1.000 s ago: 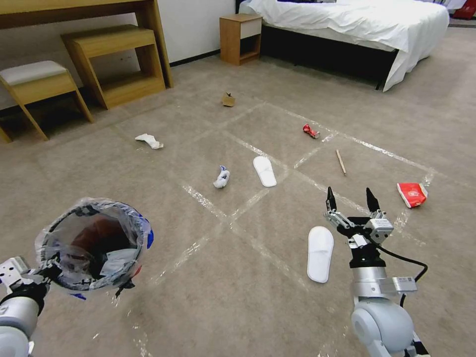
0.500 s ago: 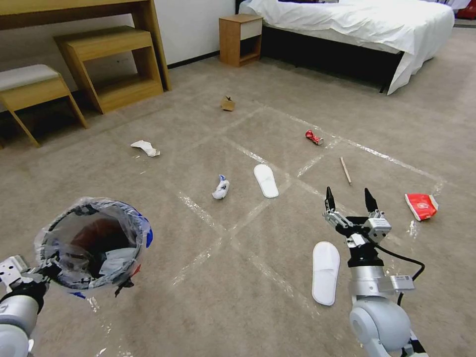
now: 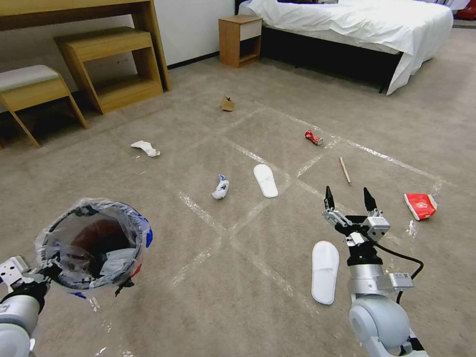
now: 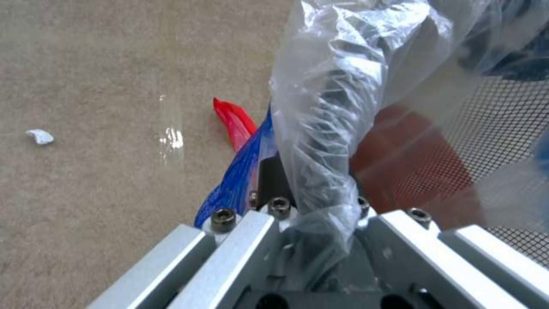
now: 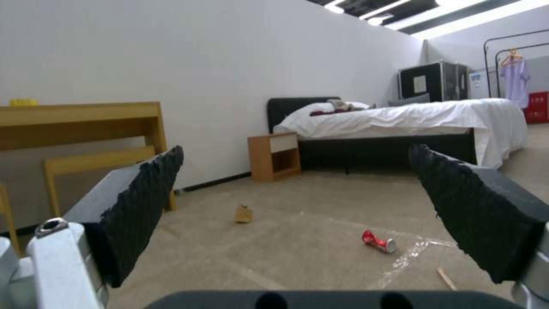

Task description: Pick up the trash bin and place the garbage on the floor into it.

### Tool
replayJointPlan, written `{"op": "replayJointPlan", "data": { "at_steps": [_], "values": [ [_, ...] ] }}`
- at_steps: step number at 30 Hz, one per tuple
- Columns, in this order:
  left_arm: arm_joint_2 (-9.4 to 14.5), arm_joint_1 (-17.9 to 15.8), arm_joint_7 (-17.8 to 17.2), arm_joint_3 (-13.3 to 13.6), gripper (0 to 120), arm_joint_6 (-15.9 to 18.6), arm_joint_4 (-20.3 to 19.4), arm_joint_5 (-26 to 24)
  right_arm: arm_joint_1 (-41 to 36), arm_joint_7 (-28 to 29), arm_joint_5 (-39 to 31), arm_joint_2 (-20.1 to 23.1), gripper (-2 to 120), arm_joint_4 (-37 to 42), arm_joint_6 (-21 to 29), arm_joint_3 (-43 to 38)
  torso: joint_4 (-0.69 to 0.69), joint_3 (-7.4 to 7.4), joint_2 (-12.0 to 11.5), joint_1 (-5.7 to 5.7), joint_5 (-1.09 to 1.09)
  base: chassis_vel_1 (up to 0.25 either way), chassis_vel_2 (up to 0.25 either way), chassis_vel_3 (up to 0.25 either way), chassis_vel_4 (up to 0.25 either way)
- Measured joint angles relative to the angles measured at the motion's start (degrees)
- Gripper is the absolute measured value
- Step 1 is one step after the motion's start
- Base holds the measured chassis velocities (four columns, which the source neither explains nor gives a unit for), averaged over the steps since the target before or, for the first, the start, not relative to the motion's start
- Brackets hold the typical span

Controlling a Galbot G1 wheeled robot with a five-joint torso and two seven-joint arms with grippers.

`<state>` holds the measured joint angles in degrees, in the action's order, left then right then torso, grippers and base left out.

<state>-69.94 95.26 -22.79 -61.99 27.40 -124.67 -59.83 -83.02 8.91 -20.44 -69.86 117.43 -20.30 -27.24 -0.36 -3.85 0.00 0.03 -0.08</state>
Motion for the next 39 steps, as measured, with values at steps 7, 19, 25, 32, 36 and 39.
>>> {"op": "replayJointPlan", "data": {
  "at_steps": [7, 19, 25, 32, 36, 39],
  "values": [
    [0.03, 0.16, 0.0, -0.06, 1, 0.0, -0.22, -0.02, -0.03, -0.01, 0.15, -0.27, 100, -0.12, -0.6, 0.31, 0.0, 0.0, 0.0, 0.0, 0.0, 0.0, 0.0, 0.0, 0.0],
    [0.34, -0.39, -0.04, -0.16, 1, -0.04, 0.06, -0.24, -0.09, -0.3, 0.2, -0.54, 100, -0.28, -1.06, 0.38, 0.0, 0.0, 0.0, 0.0, 0.0, 0.0, 0.0, 0.0, 0.0],
    [0.26, -0.47, -0.05, -0.11, 1, -0.08, 0.25, -0.28, -0.3, -0.38, 0.73, -0.82, 100, -0.37, -0.93, 0.49, 0.0, 0.0, 0.0, 0.0, 0.0, 0.0, 0.0, 0.0, 0.0],
    [-0.11, -0.17, 0.09, -0.07, 1, -0.27, 0.34, -0.04, -0.23, -0.31, 0.74, -0.76, 100, -0.37, -0.73, 0.7, 0.0, 0.0, 0.0, 0.0, 0.0, -0.036, 0.041, 0.044, -0.038],
    [-0.19, -0.07, 0.13, -0.06, 1, -0.3, 0.19, 0.01, 0.0, 1.18, 0.29, -0.24, 100, -0.06, 0.45, 0.69, 0.0, -0.01, 0.0, 0.0, 0.0, -0.081, 0.074, 0.069, -0.072],
    [-0.25, -0.08, 0.15, -0.01, 1, -0.33, 0.17, 0.1, 0.2, 4.1, -1.63, 0.81, 100, 0.38, 3.41, 0.77, -0.01, -0.01, 0.0, 0.0, 0.0, -0.028, 0.047, 0.067, -0.058]
  ]
}}
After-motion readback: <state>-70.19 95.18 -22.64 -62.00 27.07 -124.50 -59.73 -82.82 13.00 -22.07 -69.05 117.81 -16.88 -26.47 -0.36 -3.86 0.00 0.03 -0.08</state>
